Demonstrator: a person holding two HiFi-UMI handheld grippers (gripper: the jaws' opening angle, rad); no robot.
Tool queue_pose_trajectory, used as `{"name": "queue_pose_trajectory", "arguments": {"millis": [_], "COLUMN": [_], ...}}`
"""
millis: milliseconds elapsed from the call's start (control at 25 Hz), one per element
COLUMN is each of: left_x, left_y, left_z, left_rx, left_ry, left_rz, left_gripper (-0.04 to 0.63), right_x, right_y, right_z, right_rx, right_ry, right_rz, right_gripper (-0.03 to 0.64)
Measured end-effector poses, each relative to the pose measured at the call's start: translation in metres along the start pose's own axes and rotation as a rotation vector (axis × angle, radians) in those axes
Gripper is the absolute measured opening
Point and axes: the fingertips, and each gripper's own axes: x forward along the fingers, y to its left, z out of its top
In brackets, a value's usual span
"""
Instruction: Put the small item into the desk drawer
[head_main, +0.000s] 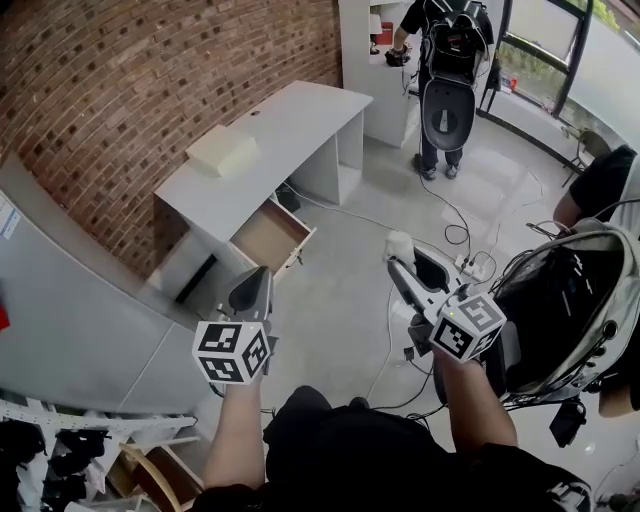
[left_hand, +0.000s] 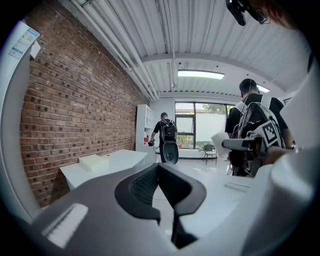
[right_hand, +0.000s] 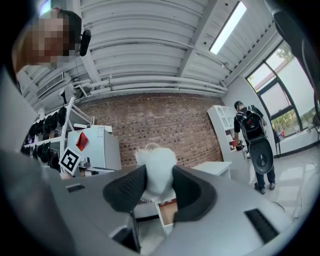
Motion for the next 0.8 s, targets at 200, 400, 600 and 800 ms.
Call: {"name": "queue_pose_trajectory", "arguments": {"millis": [200,400,600,800], "left_x": [0.004,0.022,0.055,0.096], "left_y": [0.014,0.036,0.063,0.097], "left_z": [-0.005,-0.009,-0.007,-0.005], "left_rx": [-0.016,-0.042,-0.059,-0.069], "left_ry": [0.005,0.003,-0.002,0.005], "left_rz": [0.019,0.015,-0.005,-0.025], "left_gripper": [0.012,0.012,0.012,0.012], "right_x": [0.013,0.038,0.075,0.119], "right_y": [-0.004,-0.008,-0.024,-0.043], "right_z": [-0.006,-0.009,-0.012,-0.015], "right_rx": [0.007,0.01,0.005,0.003], "right_ry": [0.012,0.034,0.058,0.085], "right_rz": [0.007,0.01,-0.006,-0.023], "right_gripper": [0.15,0.15,0.15,0.15]}}
